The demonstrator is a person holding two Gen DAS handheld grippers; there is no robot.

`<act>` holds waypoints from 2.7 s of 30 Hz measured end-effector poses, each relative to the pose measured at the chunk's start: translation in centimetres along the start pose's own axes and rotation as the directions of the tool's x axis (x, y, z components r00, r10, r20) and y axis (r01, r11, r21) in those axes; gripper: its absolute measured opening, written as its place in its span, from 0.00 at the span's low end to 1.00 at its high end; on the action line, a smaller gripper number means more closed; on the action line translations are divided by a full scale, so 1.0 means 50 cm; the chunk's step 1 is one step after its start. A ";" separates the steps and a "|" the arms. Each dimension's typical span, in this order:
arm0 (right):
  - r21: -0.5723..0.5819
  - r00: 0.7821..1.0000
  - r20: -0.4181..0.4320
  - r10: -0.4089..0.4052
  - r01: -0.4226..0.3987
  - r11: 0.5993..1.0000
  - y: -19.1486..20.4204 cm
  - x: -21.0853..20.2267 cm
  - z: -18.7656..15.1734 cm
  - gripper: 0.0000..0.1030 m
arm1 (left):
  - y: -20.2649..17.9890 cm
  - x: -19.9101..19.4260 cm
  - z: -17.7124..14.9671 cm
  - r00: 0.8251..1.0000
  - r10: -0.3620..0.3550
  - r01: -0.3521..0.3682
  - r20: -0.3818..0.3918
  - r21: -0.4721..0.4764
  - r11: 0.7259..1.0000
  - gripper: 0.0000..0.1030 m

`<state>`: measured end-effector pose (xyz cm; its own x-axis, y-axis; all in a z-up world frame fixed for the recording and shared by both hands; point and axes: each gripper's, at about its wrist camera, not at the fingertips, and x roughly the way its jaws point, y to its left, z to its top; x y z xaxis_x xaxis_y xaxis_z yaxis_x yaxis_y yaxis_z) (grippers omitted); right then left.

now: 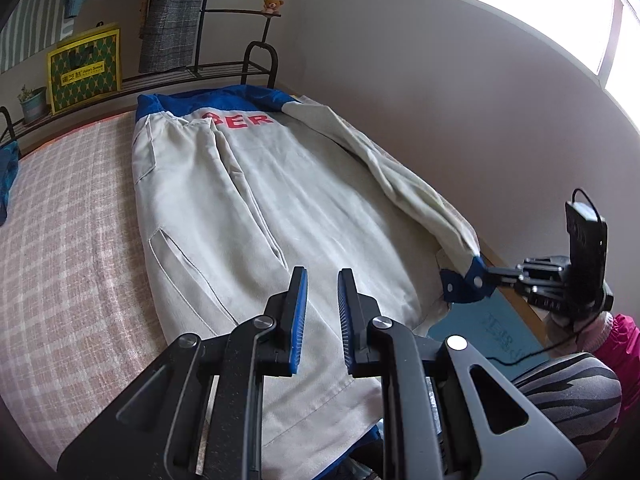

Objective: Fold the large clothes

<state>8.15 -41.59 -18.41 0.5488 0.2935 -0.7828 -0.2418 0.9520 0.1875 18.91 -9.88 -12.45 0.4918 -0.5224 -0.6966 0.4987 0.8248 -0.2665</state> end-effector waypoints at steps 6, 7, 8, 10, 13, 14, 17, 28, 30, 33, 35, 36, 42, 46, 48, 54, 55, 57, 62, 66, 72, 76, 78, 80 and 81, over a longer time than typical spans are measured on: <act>-0.050 0.997 -0.075 -0.003 -0.001 0.999 -0.010 0.002 -0.042 0.00 | 0.001 0.015 -0.003 1.000 0.001 -0.001 -0.013 0.003 1.000 0.13; -0.026 0.999 -0.045 0.005 -0.007 1.000 -0.022 -0.020 -0.040 0.00 | 0.001 0.017 -0.001 1.000 0.002 -0.002 -0.013 0.002 1.000 0.13; -0.005 0.999 0.000 0.033 -0.033 0.999 -0.030 -0.053 -0.042 0.00 | 0.000 0.017 -0.002 1.000 0.001 -0.001 -0.013 0.000 1.000 0.13; 0.018 0.995 0.061 0.079 -0.080 0.997 -0.037 -0.096 -0.036 0.00 | 0.001 0.022 -0.002 1.000 0.000 -0.001 -0.016 -0.006 1.000 0.13; -0.048 0.998 0.007 0.057 -0.056 0.997 -0.015 -0.086 -0.047 0.00 | 0.001 0.037 0.001 1.000 0.002 -0.002 -0.023 -0.008 1.000 0.13; -0.070 0.999 -0.034 0.035 -0.037 0.997 -0.007 -0.067 -0.047 0.03 | 0.000 0.040 0.002 1.000 0.000 -0.001 -0.025 -0.010 1.000 0.13; -0.065 0.994 -0.079 0.077 -0.083 0.994 -0.008 -0.052 -0.057 0.16 | -0.002 0.040 0.002 1.000 -0.003 0.003 -0.021 -0.006 1.000 0.13; 0.152 0.987 0.139 0.083 -0.104 0.983 -0.082 0.033 0.166 0.24 | 0.016 0.009 0.008 1.000 0.015 -0.015 0.002 -0.013 1.000 0.13; 0.227 0.986 0.147 0.075 -0.107 0.968 -0.103 0.100 0.215 0.22 | 0.019 0.003 0.007 1.000 0.019 -0.019 0.007 -0.012 1.000 0.13; 0.323 0.990 0.132 0.050 -0.091 0.942 -0.132 0.200 0.274 0.20 | 0.027 -0.008 0.004 1.000 0.027 -0.027 0.011 -0.011 1.000 0.13; 0.383 0.991 0.123 0.056 -0.099 0.918 -0.143 0.255 0.299 0.19 | 0.036 -0.016 0.003 0.999 0.034 -0.034 0.013 -0.015 0.999 0.13; 0.398 0.990 0.118 0.071 -0.113 0.911 -0.142 0.279 0.309 0.19 | 0.042 -0.020 0.003 0.999 0.037 -0.037 0.014 -0.018 0.999 0.13; 0.205 0.990 -0.022 0.137 -0.130 0.970 -0.029 0.378 0.319 0.19 | 0.071 -0.030 -0.003 0.998 0.053 -0.053 0.016 -0.033 0.998 0.13; 0.144 0.989 -0.039 0.140 -0.133 0.981 0.009 0.339 0.303 0.19 | 0.081 -0.031 -0.010 0.999 0.040 -0.039 0.018 -0.055 0.998 0.13; 0.147 0.992 0.002 0.128 -0.127 0.981 -0.001 0.278 0.302 0.19 | 0.080 -0.037 -0.014 0.999 0.024 -0.022 0.022 -0.057 0.998 0.13; 0.191 0.988 0.156 0.005 -0.035 0.981 -0.052 0.013 0.282 0.32 | 0.029 -0.062 -0.027 0.998 -0.045 0.046 0.041 -0.006 0.999 0.13; 0.205 0.984 0.177 -0.019 -0.018 0.979 -0.059 -0.030 0.271 0.38 | 0.017 -0.062 -0.030 0.998 -0.061 0.061 0.036 0.001 0.998 0.13; 0.225 0.974 0.218 -0.060 0.010 0.974 -0.068 -0.104 0.244 0.47 | -0.005 -0.059 -0.036 0.996 -0.088 0.088 0.026 0.014 0.996 0.14; 0.179 0.965 0.210 -0.158 0.121 0.976 -0.092 -0.181 0.152 0.65 | -0.070 -0.026 -0.040 0.993 -0.121 0.121 -0.003 0.041 0.992 0.13; 0.288 0.988 0.116 -0.099 0.062 0.956 -0.191 -0.130 0.038 0.65 | -0.136 0.029 -0.022 0.990 -0.135 0.139 -0.049 0.090 0.986 0.13; 0.429 0.990 0.135 0.026 -0.082 0.900 -0.297 -0.008 -0.097 0.66 | -0.218 0.163 -0.006 0.976 -0.136 0.159 -0.169 0.134 0.978 0.13; 0.434 0.969 0.208 0.133 -0.213 0.875 -0.326 0.048 -0.127 0.74 | -0.243 0.250 -0.005 0.964 -0.127 0.159 -0.233 0.124 0.980 0.13; 0.425 0.957 0.235 0.172 -0.260 0.867 -0.335 0.070 -0.132 0.76 | -0.247 0.283 -0.003 0.961 -0.114 0.148 -0.253 0.119 0.982 0.13; 0.406 0.948 0.246 0.204 -0.292 0.866 -0.345 0.093 -0.131 0.78 | -0.249 0.309 0.000 0.957 -0.103 0.141 -0.272 0.123 0.982 0.13; 0.396 0.943 0.245 0.227 -0.311 0.864 -0.349 0.106 -0.128 0.78 | -0.251 0.320 0.001 0.955 -0.095 0.135 -0.280 0.130 0.982 0.13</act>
<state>10.16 -57.19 -29.61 0.6583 0.5138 -0.5501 -0.0622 0.7655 0.6405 20.56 -28.61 -20.22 0.2224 -0.5163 -0.8270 0.6494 0.7111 -0.2694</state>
